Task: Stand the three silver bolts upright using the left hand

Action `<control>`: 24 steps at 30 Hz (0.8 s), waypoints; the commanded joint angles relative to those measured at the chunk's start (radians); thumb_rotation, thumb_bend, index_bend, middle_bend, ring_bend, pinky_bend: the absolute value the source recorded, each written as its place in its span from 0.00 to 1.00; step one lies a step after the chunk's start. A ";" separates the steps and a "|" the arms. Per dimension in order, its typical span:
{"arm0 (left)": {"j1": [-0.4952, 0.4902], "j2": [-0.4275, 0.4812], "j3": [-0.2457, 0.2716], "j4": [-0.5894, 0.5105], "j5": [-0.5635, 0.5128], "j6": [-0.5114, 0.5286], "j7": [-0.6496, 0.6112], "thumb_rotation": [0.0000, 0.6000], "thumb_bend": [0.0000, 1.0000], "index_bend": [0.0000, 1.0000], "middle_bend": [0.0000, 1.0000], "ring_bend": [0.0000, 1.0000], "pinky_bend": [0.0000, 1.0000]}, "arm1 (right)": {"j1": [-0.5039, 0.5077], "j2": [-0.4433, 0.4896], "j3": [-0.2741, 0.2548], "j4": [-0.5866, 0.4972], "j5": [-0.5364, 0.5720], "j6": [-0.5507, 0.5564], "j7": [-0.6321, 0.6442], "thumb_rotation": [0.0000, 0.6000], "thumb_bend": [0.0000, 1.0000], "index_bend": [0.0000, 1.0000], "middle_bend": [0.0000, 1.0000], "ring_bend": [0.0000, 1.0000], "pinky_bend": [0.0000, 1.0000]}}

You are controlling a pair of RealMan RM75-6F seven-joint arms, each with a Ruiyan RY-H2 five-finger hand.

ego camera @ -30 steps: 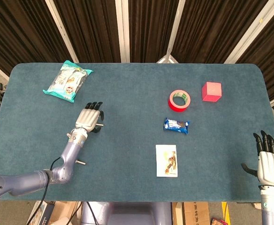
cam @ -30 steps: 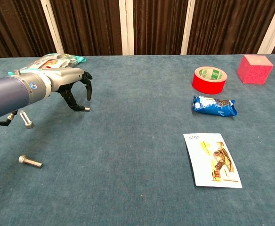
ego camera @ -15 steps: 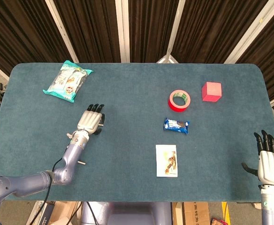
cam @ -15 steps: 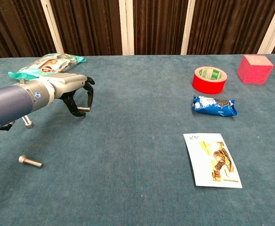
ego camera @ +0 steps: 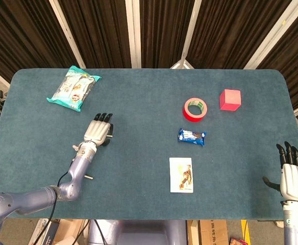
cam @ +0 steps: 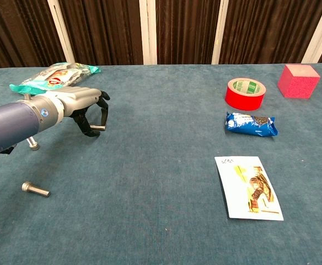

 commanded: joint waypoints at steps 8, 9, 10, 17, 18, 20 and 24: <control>0.003 -0.007 -0.004 0.005 0.004 -0.005 0.003 1.00 0.49 0.52 0.04 0.00 0.00 | 0.000 -0.003 0.003 0.000 0.002 0.005 -0.001 1.00 0.00 0.12 0.04 0.00 0.00; 0.003 -0.008 -0.003 0.007 0.004 -0.006 0.004 1.00 0.49 0.52 0.04 0.00 0.00 | 0.000 -0.003 0.003 -0.001 0.003 0.005 0.000 1.00 0.00 0.12 0.04 0.00 0.00; 0.003 -0.009 -0.003 0.009 0.004 -0.008 0.005 1.00 0.50 0.52 0.04 0.00 0.00 | -0.001 -0.003 0.004 -0.001 0.003 0.006 0.000 1.00 0.00 0.12 0.04 0.00 0.00; 0.006 -0.018 -0.009 0.016 0.017 -0.009 -0.009 1.00 0.55 0.53 0.05 0.00 0.00 | -0.002 -0.004 0.008 -0.001 0.008 0.011 0.003 1.00 0.00 0.12 0.04 0.00 0.00; 0.006 -0.018 -0.010 0.016 0.018 -0.009 -0.010 1.00 0.55 0.53 0.05 0.00 0.00 | -0.001 -0.004 0.008 -0.001 0.008 0.010 0.003 1.00 0.00 0.12 0.04 0.00 0.00; 0.007 -0.017 -0.011 0.015 0.019 -0.010 -0.009 1.00 0.55 0.53 0.05 0.00 0.00 | -0.001 -0.004 0.008 -0.002 0.008 0.011 0.003 1.00 0.00 0.12 0.04 0.00 0.00; 0.009 -0.014 -0.013 0.014 0.019 -0.012 -0.009 1.00 0.53 0.53 0.05 0.00 0.00 | -0.002 -0.004 0.008 -0.002 0.009 0.011 0.003 1.00 0.00 0.12 0.04 0.00 0.00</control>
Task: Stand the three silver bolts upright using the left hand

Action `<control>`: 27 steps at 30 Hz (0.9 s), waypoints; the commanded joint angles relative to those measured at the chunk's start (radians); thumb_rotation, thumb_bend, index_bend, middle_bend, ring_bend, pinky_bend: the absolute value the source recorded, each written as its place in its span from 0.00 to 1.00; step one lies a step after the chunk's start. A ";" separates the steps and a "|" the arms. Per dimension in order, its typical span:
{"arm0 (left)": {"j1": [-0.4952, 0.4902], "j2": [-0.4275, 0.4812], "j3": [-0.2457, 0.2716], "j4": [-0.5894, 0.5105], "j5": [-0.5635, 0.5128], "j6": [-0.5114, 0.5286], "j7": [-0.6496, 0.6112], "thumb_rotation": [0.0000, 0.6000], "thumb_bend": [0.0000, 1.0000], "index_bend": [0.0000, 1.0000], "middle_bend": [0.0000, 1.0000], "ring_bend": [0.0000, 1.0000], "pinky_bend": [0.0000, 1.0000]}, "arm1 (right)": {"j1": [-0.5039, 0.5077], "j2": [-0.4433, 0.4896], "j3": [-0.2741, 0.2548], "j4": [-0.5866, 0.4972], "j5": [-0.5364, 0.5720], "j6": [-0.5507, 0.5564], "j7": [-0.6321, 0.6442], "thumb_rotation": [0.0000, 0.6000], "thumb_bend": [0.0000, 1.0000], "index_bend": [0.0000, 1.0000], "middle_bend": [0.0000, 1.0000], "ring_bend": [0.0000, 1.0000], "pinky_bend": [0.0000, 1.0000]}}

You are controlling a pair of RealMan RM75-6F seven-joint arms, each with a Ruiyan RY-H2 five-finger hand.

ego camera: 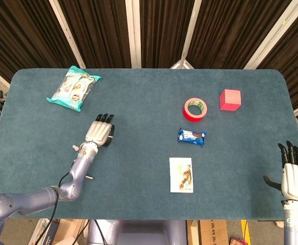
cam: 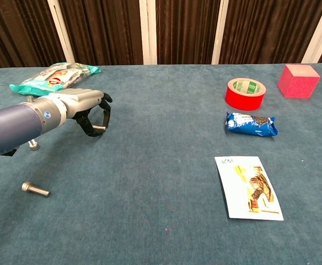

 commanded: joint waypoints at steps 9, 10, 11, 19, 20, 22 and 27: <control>0.012 0.000 -0.014 0.002 0.047 0.003 -0.067 1.00 0.54 0.57 0.07 0.00 0.00 | 0.000 -0.002 0.002 -0.001 0.004 0.002 -0.001 1.00 0.00 0.12 0.04 0.00 0.00; 0.013 0.001 -0.015 0.002 0.051 0.002 -0.073 1.00 0.54 0.57 0.07 0.00 0.00 | 0.000 -0.002 0.002 -0.001 0.004 0.002 -0.001 1.00 0.00 0.12 0.04 0.00 0.00; 0.015 0.002 -0.016 0.001 0.055 0.001 -0.081 1.00 0.54 0.57 0.07 0.00 0.00 | 0.000 -0.002 0.002 -0.001 0.004 0.002 -0.002 1.00 0.00 0.12 0.04 0.00 0.00; 0.037 0.011 -0.052 -0.018 0.080 -0.008 -0.198 1.00 0.57 0.57 0.07 0.00 0.00 | -0.001 -0.003 0.003 -0.003 0.007 0.004 -0.003 1.00 0.00 0.12 0.04 0.00 0.00; 0.041 0.013 -0.061 -0.022 0.085 -0.012 -0.228 1.00 0.57 0.57 0.07 0.00 0.00 | -0.001 -0.003 0.003 -0.004 0.007 0.004 -0.003 1.00 0.00 0.12 0.04 0.00 0.00; 0.052 0.015 -0.081 -0.030 0.094 -0.021 -0.297 1.00 0.57 0.57 0.07 0.00 0.00 | -0.001 -0.004 0.004 -0.003 0.009 0.004 -0.004 1.00 0.00 0.12 0.04 0.00 0.00; 0.083 0.016 -0.131 -0.035 0.135 -0.051 -0.503 1.00 0.57 0.57 0.07 0.00 0.00 | 0.000 -0.007 0.006 -0.003 0.013 0.005 -0.008 1.00 0.00 0.12 0.04 0.00 0.00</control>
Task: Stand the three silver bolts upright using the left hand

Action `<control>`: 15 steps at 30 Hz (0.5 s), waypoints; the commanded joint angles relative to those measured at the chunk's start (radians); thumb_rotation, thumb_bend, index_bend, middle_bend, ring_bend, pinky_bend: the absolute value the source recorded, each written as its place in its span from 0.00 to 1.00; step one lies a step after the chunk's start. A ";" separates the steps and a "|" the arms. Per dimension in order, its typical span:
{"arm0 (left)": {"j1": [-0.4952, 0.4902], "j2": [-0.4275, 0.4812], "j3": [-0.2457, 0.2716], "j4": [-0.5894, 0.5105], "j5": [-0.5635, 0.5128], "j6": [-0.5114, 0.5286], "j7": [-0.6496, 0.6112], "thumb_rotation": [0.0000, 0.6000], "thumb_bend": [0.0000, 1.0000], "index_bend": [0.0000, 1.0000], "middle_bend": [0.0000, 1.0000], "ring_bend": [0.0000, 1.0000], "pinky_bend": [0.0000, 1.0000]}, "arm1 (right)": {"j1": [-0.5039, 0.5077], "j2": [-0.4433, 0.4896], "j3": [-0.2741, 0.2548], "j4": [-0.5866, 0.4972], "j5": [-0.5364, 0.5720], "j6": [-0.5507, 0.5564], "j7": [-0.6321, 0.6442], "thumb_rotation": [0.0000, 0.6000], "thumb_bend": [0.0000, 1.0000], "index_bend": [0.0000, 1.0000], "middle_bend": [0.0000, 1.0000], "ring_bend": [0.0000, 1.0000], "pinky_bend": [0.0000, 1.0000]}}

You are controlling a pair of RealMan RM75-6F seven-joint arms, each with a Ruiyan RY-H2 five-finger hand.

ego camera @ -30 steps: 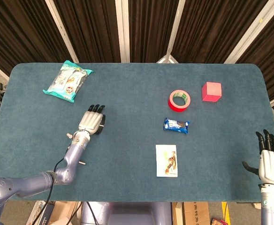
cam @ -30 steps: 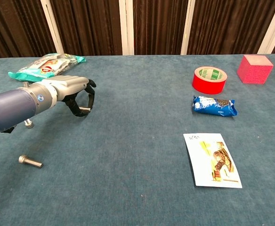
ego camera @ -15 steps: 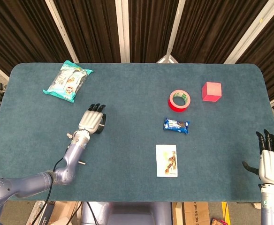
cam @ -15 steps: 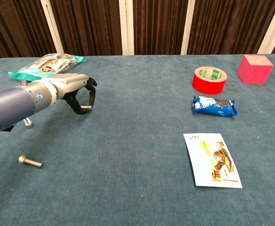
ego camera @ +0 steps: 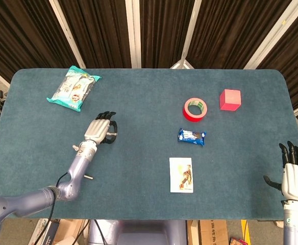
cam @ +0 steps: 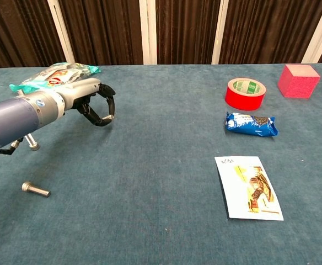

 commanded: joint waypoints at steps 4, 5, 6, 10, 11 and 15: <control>0.044 0.007 -0.066 -0.005 0.058 -0.058 -0.261 1.00 0.57 0.57 0.07 0.00 0.00 | 0.000 -0.003 0.001 0.000 0.002 0.002 -0.003 1.00 0.00 0.12 0.04 0.00 0.00; 0.047 0.007 -0.068 -0.003 0.067 -0.062 -0.284 1.00 0.57 0.57 0.07 0.00 0.00 | 0.000 -0.003 0.000 0.000 0.003 0.002 -0.003 1.00 0.00 0.12 0.04 0.00 0.00; 0.050 0.007 -0.070 -0.001 0.078 -0.065 -0.308 1.00 0.57 0.58 0.07 0.00 0.00 | 0.000 -0.002 0.000 0.001 0.002 0.001 -0.004 1.00 0.00 0.12 0.04 0.00 0.00; 0.067 -0.001 -0.081 0.015 0.128 -0.072 -0.431 1.00 0.57 0.57 0.07 0.00 0.00 | 0.001 0.000 -0.002 0.001 0.001 -0.003 -0.006 1.00 0.00 0.12 0.04 0.00 0.00; 0.070 -0.005 -0.081 0.021 0.141 -0.074 -0.461 1.00 0.57 0.57 0.07 0.00 0.00 | 0.002 -0.001 -0.002 0.001 0.001 -0.004 -0.006 1.00 0.00 0.12 0.04 0.00 0.00; 0.085 -0.017 -0.077 0.053 0.205 -0.089 -0.599 1.00 0.57 0.57 0.07 0.00 0.00 | 0.001 -0.001 -0.001 0.002 0.003 -0.003 -0.006 1.00 0.00 0.12 0.04 0.00 0.00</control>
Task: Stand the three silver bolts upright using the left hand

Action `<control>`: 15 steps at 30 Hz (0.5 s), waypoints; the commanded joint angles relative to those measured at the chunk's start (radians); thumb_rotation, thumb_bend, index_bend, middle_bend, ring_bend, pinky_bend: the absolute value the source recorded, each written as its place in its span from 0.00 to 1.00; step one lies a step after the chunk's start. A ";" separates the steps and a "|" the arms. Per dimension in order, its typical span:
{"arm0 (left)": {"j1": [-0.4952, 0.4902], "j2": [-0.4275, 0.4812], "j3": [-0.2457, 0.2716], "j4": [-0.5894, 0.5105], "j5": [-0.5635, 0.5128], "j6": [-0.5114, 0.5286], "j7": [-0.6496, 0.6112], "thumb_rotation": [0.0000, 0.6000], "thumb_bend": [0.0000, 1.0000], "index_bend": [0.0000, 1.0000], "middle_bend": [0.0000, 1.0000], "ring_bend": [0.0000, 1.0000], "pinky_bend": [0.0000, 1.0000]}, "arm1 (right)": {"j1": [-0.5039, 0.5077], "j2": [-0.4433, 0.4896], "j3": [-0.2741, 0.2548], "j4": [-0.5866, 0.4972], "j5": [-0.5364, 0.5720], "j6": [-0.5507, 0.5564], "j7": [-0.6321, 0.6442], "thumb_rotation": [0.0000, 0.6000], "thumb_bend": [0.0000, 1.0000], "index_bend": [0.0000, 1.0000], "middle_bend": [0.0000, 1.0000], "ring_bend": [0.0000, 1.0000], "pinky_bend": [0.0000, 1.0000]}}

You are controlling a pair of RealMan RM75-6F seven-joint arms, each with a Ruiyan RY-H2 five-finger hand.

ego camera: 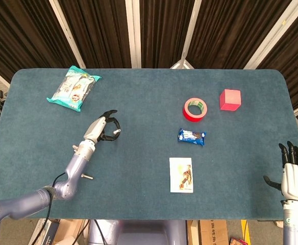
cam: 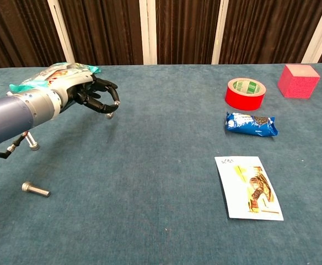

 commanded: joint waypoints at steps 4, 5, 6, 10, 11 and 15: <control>0.024 -0.034 0.007 0.079 0.127 -0.015 -0.225 1.00 0.57 0.58 0.07 0.00 0.00 | 0.000 0.000 0.002 0.001 0.003 0.000 0.000 1.00 0.00 0.12 0.04 0.00 0.00; 0.024 -0.041 0.010 0.091 0.140 -0.011 -0.249 1.00 0.57 0.58 0.07 0.00 0.00 | 0.000 -0.001 0.002 0.001 0.002 0.000 0.000 1.00 0.00 0.12 0.04 0.00 0.00; 0.025 -0.047 0.012 0.103 0.153 -0.007 -0.274 1.00 0.57 0.58 0.07 0.00 0.00 | 0.000 -0.001 0.002 0.001 0.002 0.000 0.000 1.00 0.00 0.12 0.04 0.00 0.00; 0.030 -0.069 0.022 0.143 0.195 0.006 -0.373 1.00 0.56 0.59 0.08 0.00 0.00 | 0.001 -0.003 0.002 0.003 0.003 0.001 -0.002 1.00 0.00 0.12 0.04 0.00 0.00; 0.031 -0.079 0.021 0.158 0.199 0.011 -0.394 1.00 0.56 0.60 0.08 0.00 0.00 | 0.001 -0.004 0.001 0.003 0.003 0.000 -0.003 1.00 0.00 0.12 0.04 0.00 0.00; 0.027 -0.098 0.028 0.198 0.221 0.017 -0.448 1.00 0.56 0.59 0.08 0.00 0.00 | 0.001 -0.005 0.002 0.005 0.005 0.001 -0.004 1.00 0.00 0.12 0.04 0.00 0.00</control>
